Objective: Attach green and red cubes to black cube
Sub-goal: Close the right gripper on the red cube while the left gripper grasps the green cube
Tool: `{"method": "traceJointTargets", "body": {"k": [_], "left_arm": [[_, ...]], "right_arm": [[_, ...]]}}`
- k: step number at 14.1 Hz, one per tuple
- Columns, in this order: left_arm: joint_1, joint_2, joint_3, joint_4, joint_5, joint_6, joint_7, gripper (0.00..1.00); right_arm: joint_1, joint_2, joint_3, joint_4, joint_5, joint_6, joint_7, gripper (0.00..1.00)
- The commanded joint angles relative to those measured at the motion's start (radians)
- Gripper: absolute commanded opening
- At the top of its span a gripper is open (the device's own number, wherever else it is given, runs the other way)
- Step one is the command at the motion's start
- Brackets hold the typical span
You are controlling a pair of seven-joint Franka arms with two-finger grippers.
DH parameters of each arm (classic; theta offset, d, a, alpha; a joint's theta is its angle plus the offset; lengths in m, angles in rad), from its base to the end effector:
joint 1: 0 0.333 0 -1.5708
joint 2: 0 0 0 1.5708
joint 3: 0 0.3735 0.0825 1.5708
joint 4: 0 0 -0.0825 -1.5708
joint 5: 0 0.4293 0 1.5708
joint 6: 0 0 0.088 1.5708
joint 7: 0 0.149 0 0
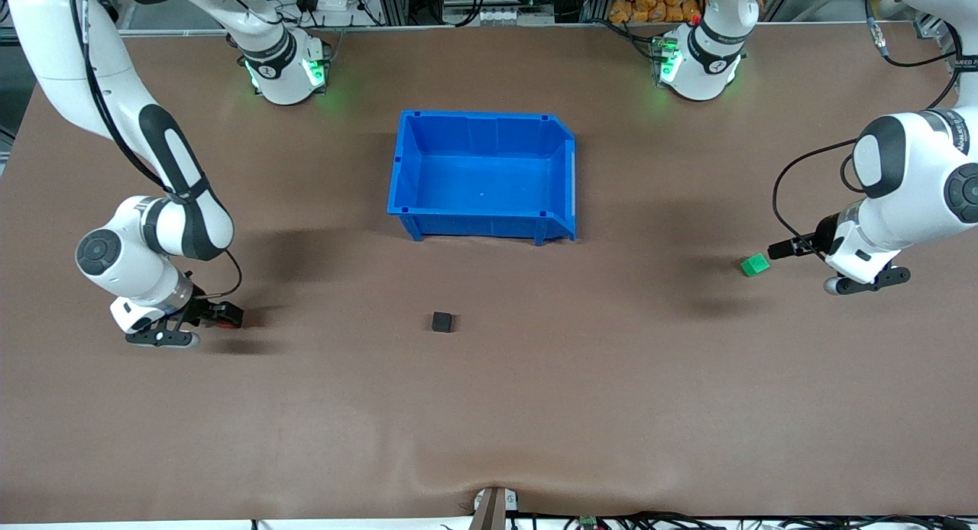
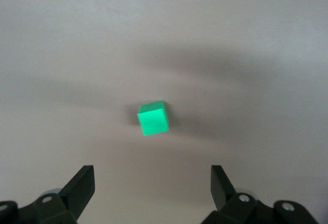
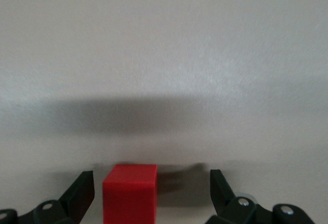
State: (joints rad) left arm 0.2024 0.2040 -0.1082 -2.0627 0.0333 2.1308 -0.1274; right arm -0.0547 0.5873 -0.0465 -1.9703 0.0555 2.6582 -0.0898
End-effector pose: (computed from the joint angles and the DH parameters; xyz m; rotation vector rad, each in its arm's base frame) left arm 0.6029 0.0605 0.3113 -3.1112 -0.3165 0.2105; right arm 0.6803 -0.0690 0.1465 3.1298 -0.0785 0.1590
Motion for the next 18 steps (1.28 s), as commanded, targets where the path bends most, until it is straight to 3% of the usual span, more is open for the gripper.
{"method": "traceJointTargets", "body": {"k": [1, 11, 18], "left_arm": [[0.025, 0.009, -0.007, -0.014, 0.011, 0.031, -0.008, 1.00], [0.018, 0.104, -0.010, -0.002, 0.010, 0.058, -0.149, 1.00], [0.025, 0.212, -0.008, -0.005, 0.008, 0.164, -0.221, 1.00]], "right_arm": [[0.001, -0.010, 0.004, -0.005, 0.010, -0.027, -0.002, 1.00], [0.007, -0.024, 0.007, 0.005, 0.009, -0.109, -0.039, 1.00], [0.001, -0.021, 0.007, 0.042, 0.010, -0.126, -0.007, 1.00]]}}
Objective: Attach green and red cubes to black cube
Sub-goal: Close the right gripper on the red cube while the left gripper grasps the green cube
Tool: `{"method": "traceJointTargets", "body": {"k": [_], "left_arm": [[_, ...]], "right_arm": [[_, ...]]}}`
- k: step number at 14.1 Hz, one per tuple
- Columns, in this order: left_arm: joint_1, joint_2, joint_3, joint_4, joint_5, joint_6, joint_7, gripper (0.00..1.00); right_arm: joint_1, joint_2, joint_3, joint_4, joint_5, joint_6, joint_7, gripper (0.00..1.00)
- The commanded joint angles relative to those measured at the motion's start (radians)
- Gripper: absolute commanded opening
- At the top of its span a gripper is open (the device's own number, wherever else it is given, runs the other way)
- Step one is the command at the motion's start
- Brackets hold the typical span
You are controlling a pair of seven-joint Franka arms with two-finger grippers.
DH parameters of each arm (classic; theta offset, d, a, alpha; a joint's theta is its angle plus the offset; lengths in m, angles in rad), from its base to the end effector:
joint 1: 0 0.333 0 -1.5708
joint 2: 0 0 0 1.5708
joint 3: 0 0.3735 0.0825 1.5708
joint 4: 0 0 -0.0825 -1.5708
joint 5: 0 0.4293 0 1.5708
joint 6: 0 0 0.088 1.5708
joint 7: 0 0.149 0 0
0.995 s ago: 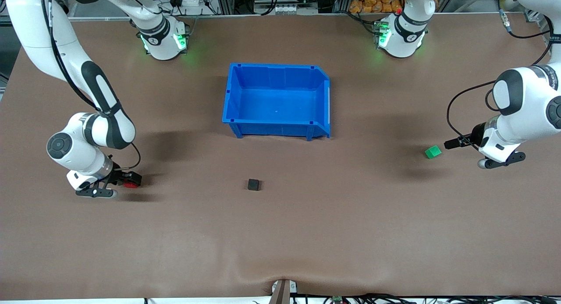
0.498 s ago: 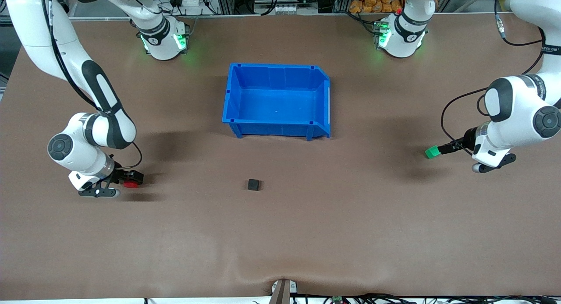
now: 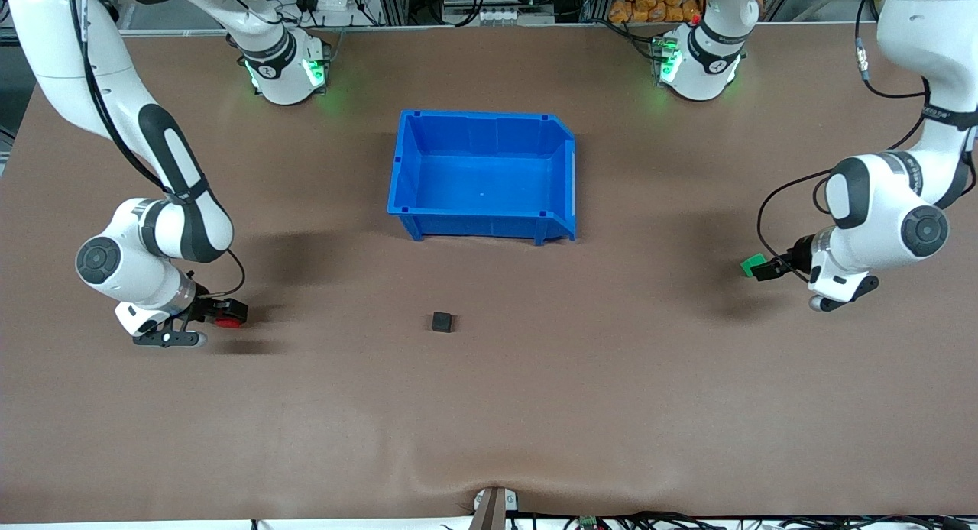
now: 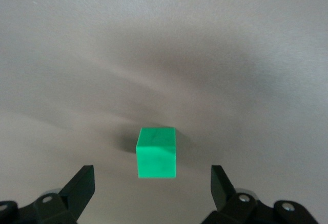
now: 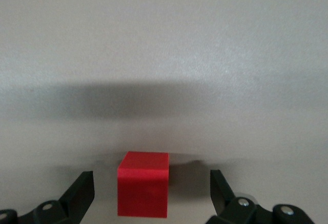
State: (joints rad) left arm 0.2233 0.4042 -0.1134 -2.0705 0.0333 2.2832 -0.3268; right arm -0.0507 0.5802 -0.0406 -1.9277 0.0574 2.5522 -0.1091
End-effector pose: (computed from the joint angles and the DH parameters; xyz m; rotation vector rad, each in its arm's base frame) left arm 0.6077 0.0684 0.1961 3.0580 0.6476 -0.2975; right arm 0.6863 -0.0616 0.1584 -3.1343 0.0346 -0.0721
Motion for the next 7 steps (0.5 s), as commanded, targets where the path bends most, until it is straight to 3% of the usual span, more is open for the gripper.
{"method": "traceJointTargets", "body": {"k": [1, 4, 5, 6, 7], "left_arm": [[0.004, 0.021, -0.002, 0.003, 0.008, 0.013, -0.018, 1.00], [0.011, 0.033, 0.000, 0.004, 0.008, 0.024, -0.020, 1.00], [0.011, 0.041, 0.000, 0.004, 0.010, 0.024, -0.020, 0.99], [0.013, 0.045, 0.000, 0.006, 0.008, 0.028, -0.021, 0.91], [0.013, 0.053, 0.000, 0.006, 0.008, 0.032, -0.021, 0.87]], "right_arm": [[-0.001, -0.013, 0.001, -0.001, 0.010, -0.021, 0.019, 1.00], [-0.001, -0.011, 0.002, -0.002, 0.010, -0.038, 0.061, 1.00], [0.000, -0.011, 0.002, -0.002, 0.010, -0.041, 0.072, 0.92], [0.002, -0.011, 0.002, -0.004, 0.010, -0.043, 0.072, 0.65], [0.000, -0.011, 0.002, -0.005, 0.012, -0.058, 0.071, 0.27]]}}
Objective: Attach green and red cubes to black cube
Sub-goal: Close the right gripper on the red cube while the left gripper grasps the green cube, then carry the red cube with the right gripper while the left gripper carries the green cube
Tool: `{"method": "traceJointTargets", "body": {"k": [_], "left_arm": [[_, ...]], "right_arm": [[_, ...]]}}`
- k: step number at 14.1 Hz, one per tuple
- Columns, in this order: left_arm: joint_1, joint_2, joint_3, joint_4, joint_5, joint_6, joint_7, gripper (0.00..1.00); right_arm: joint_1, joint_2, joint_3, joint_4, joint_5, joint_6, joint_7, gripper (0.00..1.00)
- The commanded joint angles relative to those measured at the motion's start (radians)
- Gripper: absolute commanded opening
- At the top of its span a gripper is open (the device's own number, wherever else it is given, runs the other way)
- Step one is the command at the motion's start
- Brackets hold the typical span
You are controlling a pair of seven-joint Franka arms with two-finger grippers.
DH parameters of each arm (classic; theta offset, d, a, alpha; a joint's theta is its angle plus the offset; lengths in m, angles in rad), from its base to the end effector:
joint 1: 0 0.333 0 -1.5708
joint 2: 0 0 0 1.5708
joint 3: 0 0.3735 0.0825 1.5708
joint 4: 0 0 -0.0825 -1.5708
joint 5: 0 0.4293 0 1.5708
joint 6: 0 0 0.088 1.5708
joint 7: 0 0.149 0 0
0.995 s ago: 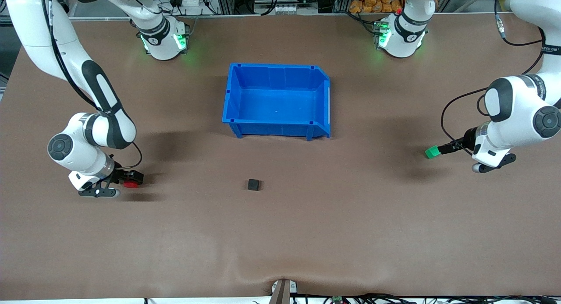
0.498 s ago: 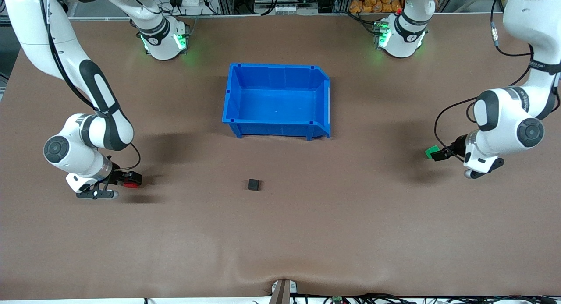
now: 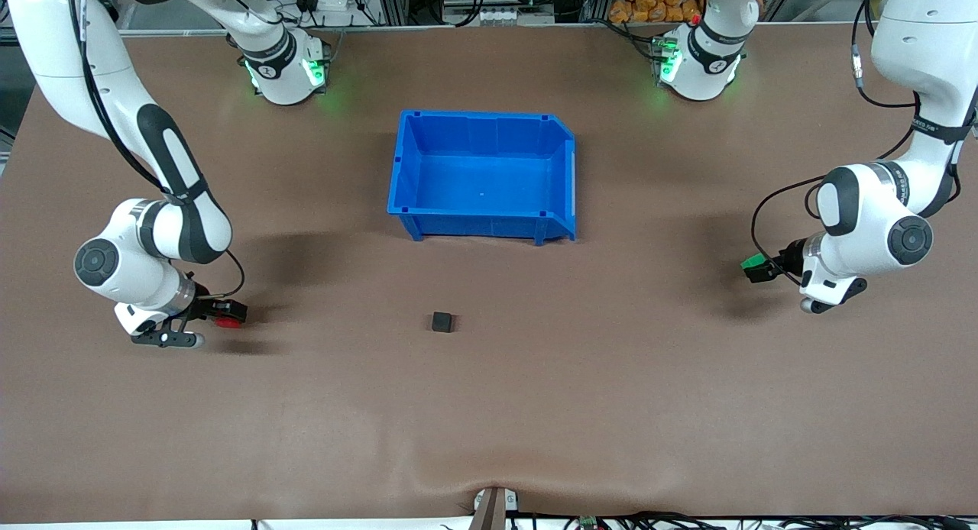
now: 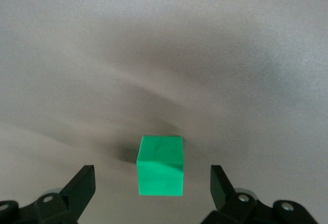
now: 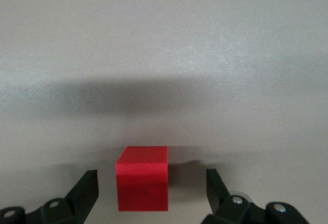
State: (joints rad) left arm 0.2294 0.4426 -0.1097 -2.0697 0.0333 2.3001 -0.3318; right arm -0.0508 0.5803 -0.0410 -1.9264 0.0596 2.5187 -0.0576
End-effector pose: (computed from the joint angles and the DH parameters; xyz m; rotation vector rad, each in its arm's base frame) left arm 0.6045 0.0734 0.1740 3.0485 0.6693 -0.3299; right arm 0.6819 -0.0612 0.1558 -3.1276 0.1182 -0.0216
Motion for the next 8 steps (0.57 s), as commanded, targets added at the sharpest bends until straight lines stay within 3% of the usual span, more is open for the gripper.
{"method": "traceJointTargets", "body": {"k": [1, 3, 8], "left_arm": [[0.007, 0.016, -0.004, 0.007, 0.004, 0.015, -0.016, 0.85], [0.016, 0.021, -0.004, 0.005, 0.000, 0.022, -0.018, 0.74], [0.015, 0.025, -0.005, 0.020, -0.004, 0.022, -0.062, 0.31]], "right_arm": [[0.000, -0.011, 0.004, -0.002, 0.009, -0.070, 0.018, 0.00], [0.002, -0.016, 0.004, -0.002, 0.009, -0.093, 0.016, 0.00], [-0.007, -0.022, 0.003, 0.000, 0.008, -0.095, -0.134, 0.00]]}}
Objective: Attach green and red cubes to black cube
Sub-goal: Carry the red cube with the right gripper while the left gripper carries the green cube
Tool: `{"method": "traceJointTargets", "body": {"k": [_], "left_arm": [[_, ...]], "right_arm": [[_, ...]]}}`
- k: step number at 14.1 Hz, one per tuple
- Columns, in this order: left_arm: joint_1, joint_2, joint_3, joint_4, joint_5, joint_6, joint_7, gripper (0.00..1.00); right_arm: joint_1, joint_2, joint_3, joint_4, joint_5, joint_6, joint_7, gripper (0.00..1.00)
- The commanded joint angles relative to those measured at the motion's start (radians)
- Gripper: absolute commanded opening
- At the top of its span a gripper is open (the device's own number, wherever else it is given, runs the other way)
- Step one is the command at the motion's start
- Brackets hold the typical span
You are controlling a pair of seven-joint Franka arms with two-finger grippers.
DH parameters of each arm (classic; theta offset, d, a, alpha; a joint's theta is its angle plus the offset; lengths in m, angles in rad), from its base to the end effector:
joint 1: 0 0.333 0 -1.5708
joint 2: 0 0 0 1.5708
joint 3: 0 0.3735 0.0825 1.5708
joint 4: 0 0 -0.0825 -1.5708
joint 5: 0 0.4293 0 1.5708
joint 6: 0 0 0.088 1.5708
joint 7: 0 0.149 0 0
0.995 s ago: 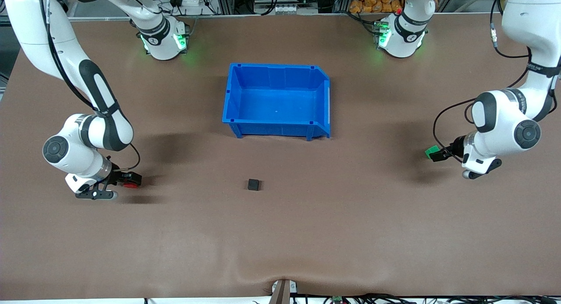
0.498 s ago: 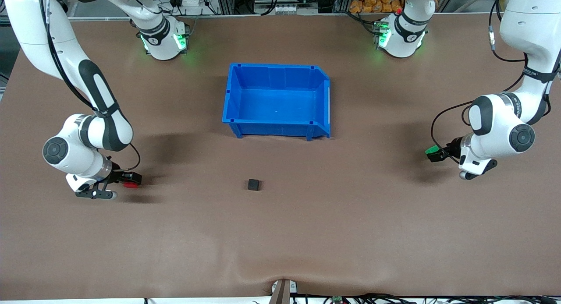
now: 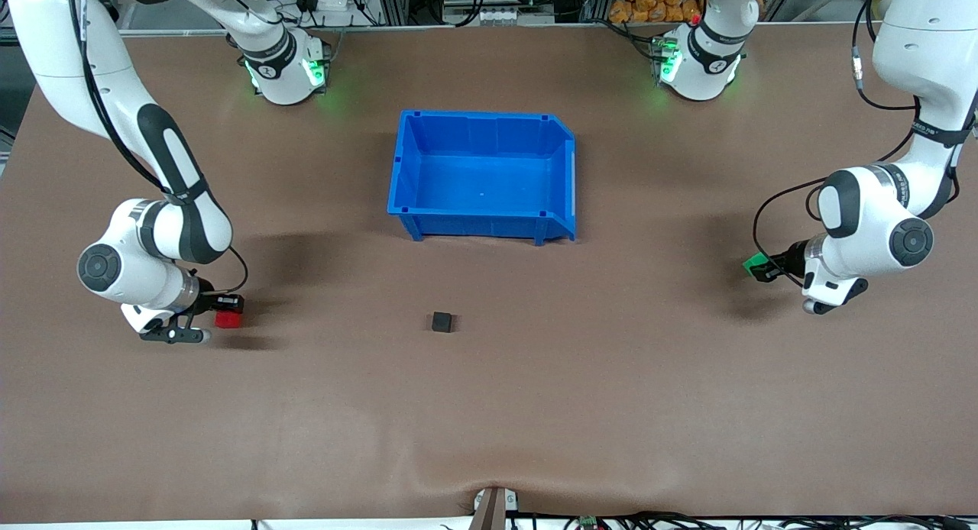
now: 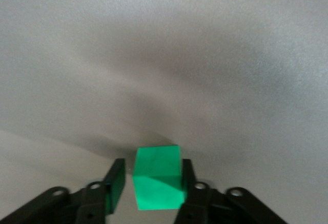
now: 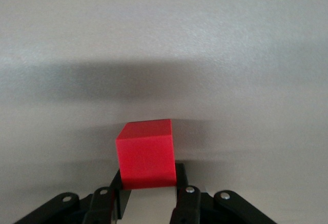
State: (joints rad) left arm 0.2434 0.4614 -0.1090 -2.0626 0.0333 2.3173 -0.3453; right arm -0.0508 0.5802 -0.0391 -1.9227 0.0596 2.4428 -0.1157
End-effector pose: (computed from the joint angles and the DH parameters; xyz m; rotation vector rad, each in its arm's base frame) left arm 0.6064 0.0825 0.1662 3.0368 0.7126 -0.3212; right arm 0.6724 -0.0585 0.1509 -3.1189 0.0237 0.0895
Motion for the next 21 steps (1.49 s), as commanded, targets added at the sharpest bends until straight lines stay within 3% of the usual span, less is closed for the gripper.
{"method": "traceJointTargets", "body": {"k": [1, 4, 10, 14, 16, 21], "left_arm": [[-0.006, 0.006, -0.009, 0.013, -0.003, 0.004, -0.081, 0.22], [-0.010, 0.002, -0.017, 0.018, -0.003, -0.006, -0.119, 0.00], [-0.012, -0.007, -0.107, 0.166, -0.004, -0.145, -0.341, 0.00], [-0.019, 0.003, -0.190, 0.202, -0.006, -0.151, -0.546, 0.00], [-0.064, 0.005, -0.201, 0.229, -0.004, -0.151, -0.650, 0.00], [-0.174, 0.028, -0.201, 0.309, -0.015, -0.153, -0.814, 0.00]], "right_arm": [[-0.008, -0.025, -0.001, -0.001, 0.008, -0.019, -0.108, 0.00], [-0.009, -0.046, -0.004, 0.011, 0.005, -0.019, -0.227, 0.00], [-0.008, -0.048, -0.002, 0.129, 0.000, -0.174, -0.461, 0.00], [0.028, -0.046, 0.021, 0.160, 0.008, -0.177, -0.622, 0.00], [0.084, -0.046, 0.024, 0.185, 0.006, -0.182, -0.665, 0.00], [0.109, -0.046, 0.044, 0.241, 0.009, -0.266, -0.933, 0.00]]}}
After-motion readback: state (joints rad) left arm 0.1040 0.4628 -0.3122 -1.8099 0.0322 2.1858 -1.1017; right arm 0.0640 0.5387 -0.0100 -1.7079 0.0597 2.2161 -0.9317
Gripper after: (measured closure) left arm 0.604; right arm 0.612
